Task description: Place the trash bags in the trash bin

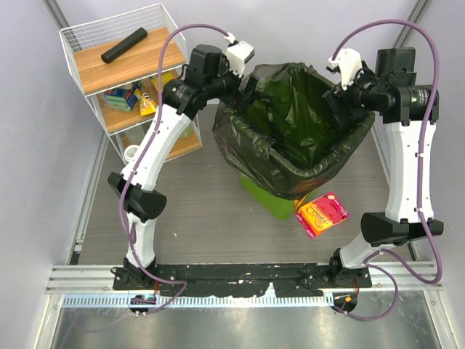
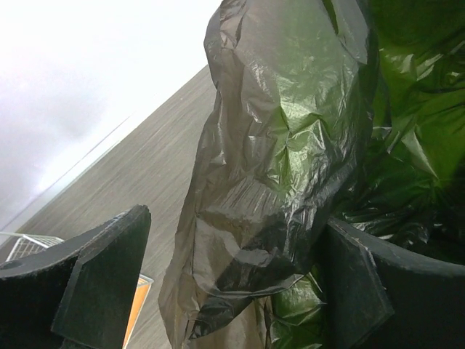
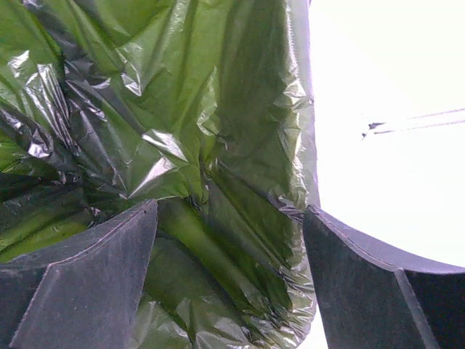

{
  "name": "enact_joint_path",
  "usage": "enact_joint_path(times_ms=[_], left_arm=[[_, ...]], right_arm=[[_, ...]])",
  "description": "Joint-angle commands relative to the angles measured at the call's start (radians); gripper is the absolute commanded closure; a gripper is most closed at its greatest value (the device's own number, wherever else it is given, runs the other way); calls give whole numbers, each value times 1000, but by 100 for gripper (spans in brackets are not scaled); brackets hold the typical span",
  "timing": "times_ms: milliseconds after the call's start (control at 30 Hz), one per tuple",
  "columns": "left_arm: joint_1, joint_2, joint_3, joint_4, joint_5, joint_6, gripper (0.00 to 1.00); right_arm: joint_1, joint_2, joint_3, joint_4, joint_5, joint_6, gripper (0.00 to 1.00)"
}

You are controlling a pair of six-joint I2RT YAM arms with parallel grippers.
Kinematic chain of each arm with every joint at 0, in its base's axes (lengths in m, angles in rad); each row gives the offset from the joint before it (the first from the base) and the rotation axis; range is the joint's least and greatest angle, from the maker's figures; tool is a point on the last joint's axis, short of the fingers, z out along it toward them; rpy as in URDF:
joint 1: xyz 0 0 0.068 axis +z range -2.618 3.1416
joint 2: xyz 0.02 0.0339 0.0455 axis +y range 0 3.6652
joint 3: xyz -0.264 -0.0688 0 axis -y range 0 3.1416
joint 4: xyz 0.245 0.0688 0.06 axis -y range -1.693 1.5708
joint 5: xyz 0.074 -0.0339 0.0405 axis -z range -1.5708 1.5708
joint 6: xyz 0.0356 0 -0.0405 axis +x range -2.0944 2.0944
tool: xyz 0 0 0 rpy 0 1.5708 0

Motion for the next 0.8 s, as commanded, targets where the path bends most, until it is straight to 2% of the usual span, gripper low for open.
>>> enact_joint_path(times_ms=[0, 33, 567, 767], left_arm=[[36, -61, -16, -56, 73, -12, 4], [38, -69, -23, -52, 94, -17, 0], [59, -163, -79, 25, 260, -92, 0], [73, -226, -96, 95, 297, -190, 0]], right_arm=[[-20, -32, 43, 58, 0, 42, 15], [-20, -32, 55, 61, -5, 55, 15], [-58, -108, 9, 217, -46, 200, 14], [-94, -156, -60, 312, -35, 283, 14]])
